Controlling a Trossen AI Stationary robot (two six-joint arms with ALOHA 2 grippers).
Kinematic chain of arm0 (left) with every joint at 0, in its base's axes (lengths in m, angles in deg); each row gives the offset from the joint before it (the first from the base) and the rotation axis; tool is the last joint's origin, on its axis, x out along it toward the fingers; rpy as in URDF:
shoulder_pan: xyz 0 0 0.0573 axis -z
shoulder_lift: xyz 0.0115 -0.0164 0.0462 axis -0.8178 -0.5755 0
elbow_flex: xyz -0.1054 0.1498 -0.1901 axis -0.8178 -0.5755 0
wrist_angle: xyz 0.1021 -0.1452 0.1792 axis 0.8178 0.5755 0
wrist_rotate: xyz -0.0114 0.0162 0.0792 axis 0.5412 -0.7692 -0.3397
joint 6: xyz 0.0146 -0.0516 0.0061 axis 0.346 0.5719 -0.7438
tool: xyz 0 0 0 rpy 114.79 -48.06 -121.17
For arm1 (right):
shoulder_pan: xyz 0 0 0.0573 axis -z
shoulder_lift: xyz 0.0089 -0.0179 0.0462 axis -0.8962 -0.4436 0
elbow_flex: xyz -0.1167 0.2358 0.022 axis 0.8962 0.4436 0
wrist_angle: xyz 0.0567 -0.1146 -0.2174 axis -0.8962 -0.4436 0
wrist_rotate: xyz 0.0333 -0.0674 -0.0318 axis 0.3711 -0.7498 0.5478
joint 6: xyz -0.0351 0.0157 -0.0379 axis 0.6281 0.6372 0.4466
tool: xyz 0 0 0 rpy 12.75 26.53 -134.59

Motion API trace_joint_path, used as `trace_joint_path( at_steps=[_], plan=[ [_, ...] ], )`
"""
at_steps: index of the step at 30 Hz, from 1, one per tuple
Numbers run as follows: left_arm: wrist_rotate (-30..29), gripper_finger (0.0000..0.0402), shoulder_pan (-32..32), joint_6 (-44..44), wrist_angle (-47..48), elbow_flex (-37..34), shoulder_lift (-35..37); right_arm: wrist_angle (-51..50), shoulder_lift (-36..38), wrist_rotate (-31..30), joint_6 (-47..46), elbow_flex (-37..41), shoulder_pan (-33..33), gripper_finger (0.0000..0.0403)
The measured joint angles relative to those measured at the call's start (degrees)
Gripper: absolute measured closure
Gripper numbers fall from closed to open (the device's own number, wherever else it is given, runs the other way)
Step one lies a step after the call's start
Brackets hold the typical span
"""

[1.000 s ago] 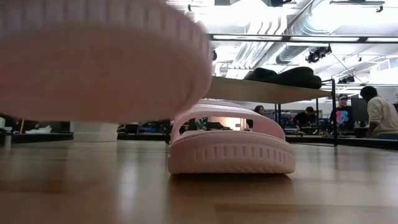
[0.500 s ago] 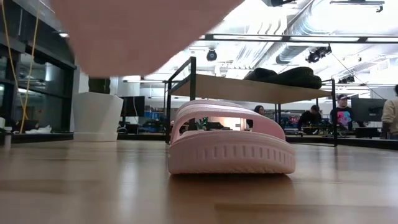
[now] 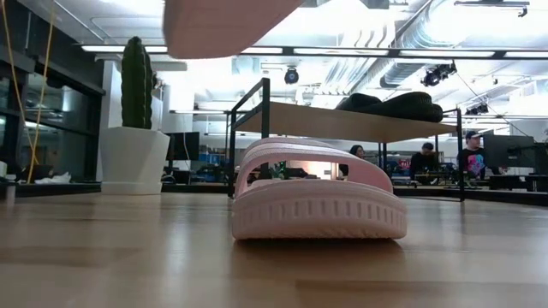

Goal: Pick and place slides into the shelf
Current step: Put the left pink slide on the shelf

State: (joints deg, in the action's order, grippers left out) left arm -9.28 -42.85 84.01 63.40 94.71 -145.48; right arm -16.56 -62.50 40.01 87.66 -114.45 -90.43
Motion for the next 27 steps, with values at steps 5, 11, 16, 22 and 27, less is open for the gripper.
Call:
trace_joint_path(
  at_steps=[5, 11, 16, 22, 27],
  plan=[
    [1.07, 0.0399, -2.71, -0.57, 1.21, 1.99, 0.0, -4.8, 0.0, -7.06, -0.98, -3.26, -3.88, 0.0402],
    [4.51, 0.0399, -5.48, -0.47, 1.22, 5.12, 0.0, -5.88, 0.0, -14.62, 2.03, -4.2, -8.26, 0.0402],
    [6.53, 0.0398, -6.91, -0.42, 1.68, 8.76, 0.0, -6.05, 0.0, -21.73, 3.42, -4.29, -10.73, 0.0402],
    [6.69, 0.0397, -8.51, -1.55, 6.92, 13.56, 0.04, -6.77, 0.0, -27.16, 5.93, -4.67, -13.54, 0.0401],
    [6.97, 0.0397, -9.71, -2.41, 9.42, 16.05, 0.04, -9.76, -0.23, -32.55, 4.83, -6.9, -16.26, 0.0372]
  ],
)
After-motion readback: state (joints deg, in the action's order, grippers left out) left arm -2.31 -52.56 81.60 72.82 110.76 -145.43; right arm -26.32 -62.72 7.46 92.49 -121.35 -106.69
